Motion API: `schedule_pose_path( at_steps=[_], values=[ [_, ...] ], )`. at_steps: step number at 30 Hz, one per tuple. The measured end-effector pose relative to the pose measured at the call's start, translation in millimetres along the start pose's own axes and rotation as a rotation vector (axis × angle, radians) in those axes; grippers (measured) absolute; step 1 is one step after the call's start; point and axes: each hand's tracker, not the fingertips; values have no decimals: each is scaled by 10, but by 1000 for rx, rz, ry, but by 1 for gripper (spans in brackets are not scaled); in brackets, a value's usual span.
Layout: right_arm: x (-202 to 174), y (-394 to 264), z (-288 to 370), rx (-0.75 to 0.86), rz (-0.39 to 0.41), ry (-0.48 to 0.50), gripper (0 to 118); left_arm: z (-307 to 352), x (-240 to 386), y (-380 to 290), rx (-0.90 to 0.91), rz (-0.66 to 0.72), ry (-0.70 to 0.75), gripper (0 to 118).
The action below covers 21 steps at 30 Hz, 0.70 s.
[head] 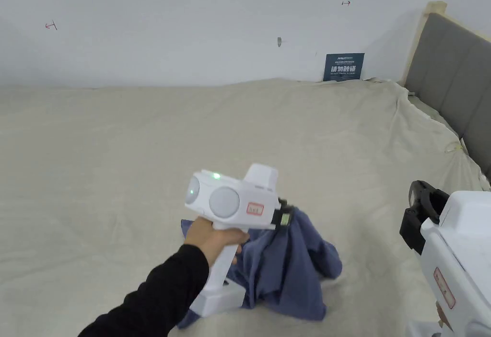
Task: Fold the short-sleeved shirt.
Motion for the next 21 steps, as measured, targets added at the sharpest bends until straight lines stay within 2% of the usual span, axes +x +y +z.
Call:
schedule_pose_path(
  at_steps=[9, 12, 15, 16, 17, 18, 20, 21],
  values=[
    [-105, -143, -25, -48, -16, 19, 0, -759, -254, -813, -303, 97, 145, 0],
    [-153, -141, -11, -56, -15, 27, 0, -838, -308, -928, -318, 155, 182, 2],
    [-176, -118, 15, -56, -9, 33, 0, -763, -317, -874, -276, 209, 181, 28],
    [-178, -104, 26, -54, -8, 34, 0, -720, -312, -845, -274, 222, 178, 49],
    [-184, -88, 37, -51, -7, 35, 0, -627, -288, -805, -262, 228, 186, 49],
    [-191, -70, 49, -48, -7, 37, 0, -538, -281, -765, -227, 242, 208, 56],
    [-133, -74, 32, -40, -3, 38, 0, -316, -286, -675, -146, 273, 227, 95],
    [-136, -54, 41, -34, -1, 38, 0, -147, -265, -619, -75, 290, 232, 107]
  ],
)
